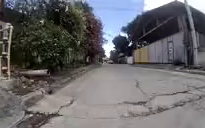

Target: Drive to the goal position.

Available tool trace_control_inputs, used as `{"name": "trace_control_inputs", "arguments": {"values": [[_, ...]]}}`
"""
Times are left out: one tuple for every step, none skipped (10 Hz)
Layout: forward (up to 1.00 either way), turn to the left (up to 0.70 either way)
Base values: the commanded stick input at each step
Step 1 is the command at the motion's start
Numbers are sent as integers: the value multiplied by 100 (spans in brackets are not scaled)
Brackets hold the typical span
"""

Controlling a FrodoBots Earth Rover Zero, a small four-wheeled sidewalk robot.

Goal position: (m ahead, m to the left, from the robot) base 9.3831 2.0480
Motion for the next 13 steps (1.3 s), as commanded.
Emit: {"name": "trace_control_inputs", "arguments": {"values": [[85,0],[85,0],[85,0],[85,0],[85,0],[85,0],[85,0],[85,0],[85,0],[85,0],[85,0],[85,0],[85,0]]}}
